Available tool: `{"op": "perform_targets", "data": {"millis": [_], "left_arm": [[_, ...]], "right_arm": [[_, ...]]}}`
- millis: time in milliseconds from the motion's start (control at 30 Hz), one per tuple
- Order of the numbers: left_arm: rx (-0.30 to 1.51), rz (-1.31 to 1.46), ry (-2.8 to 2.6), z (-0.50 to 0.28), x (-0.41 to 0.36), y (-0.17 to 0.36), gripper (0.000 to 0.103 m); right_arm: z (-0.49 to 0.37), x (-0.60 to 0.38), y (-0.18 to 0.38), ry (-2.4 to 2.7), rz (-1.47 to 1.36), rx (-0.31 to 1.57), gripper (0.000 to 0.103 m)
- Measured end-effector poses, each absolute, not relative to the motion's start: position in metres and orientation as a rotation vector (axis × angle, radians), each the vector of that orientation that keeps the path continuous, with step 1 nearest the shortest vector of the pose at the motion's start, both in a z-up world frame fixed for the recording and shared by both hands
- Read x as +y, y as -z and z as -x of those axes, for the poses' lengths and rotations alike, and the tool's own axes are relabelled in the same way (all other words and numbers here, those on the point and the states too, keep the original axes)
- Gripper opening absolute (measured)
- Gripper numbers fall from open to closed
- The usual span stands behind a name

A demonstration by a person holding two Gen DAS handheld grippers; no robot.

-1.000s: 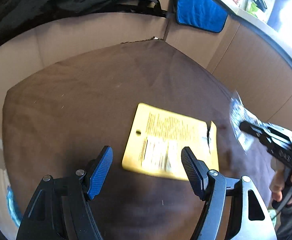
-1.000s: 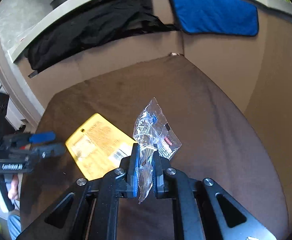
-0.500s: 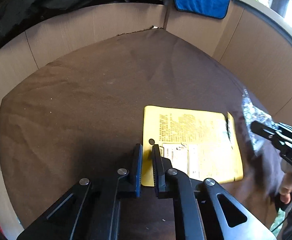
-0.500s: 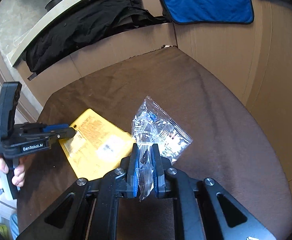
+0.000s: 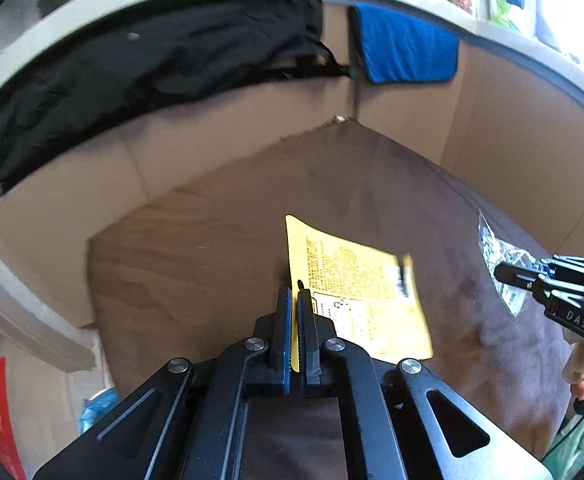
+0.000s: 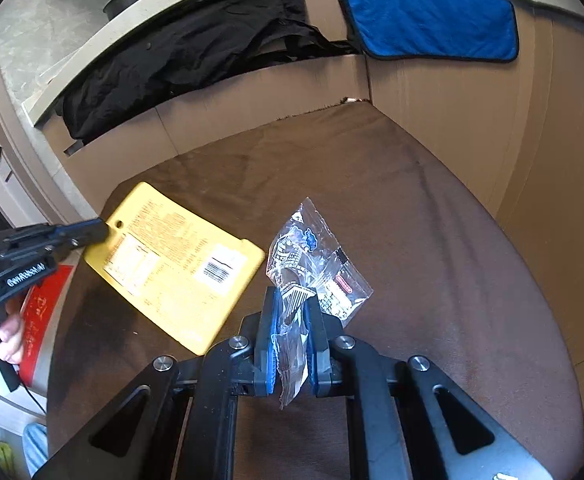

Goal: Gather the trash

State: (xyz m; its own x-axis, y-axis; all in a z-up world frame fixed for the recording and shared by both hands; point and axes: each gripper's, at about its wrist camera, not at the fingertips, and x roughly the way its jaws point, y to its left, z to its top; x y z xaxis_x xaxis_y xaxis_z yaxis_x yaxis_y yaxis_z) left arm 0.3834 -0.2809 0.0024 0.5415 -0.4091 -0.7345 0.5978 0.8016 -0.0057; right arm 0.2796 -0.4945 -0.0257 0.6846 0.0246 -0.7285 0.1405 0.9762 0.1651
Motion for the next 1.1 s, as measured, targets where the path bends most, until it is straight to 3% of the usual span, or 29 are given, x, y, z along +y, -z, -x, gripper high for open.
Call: {"op": "perform_targets", "data": {"millis": [467,867,900,933,967,1033,1100], "left_arm": [[0.728,-0.158,0.616,-0.346,-0.2,-0.048,0.0],[0.908,-0.186,0.661,-0.359,-0.21,0.015,0.004],[0.924,-0.171,0.642,-0.366,-0.206,0.02,0.007],[0.932,-0.156,0.625,-0.371,-0.202,0.023,0.021],[0.943,-0.13,0.606,-0.379,-0.195,0.026,0.043],[0.975,-0.067,0.58,-0.394,-0.18,0.034,0.066],[1.019,0.012,0.559,-0.408,-0.164,0.044,0.066]], "right_arm": [[-0.292,-0.397,-0.023,-0.043,-0.109,0.759,0.01],[-0.293,-0.387,-0.001,-0.039,-0.072,0.816,0.01],[-0.293,-0.392,0.003,-0.035,-0.08,0.825,0.01],[-0.292,-0.397,0.006,-0.03,-0.087,0.831,0.01],[-0.291,-0.401,0.01,-0.027,-0.094,0.837,0.01],[-0.29,-0.41,0.018,-0.021,-0.105,0.851,0.01],[-0.291,-0.415,0.025,-0.018,-0.116,0.864,0.01]]}}
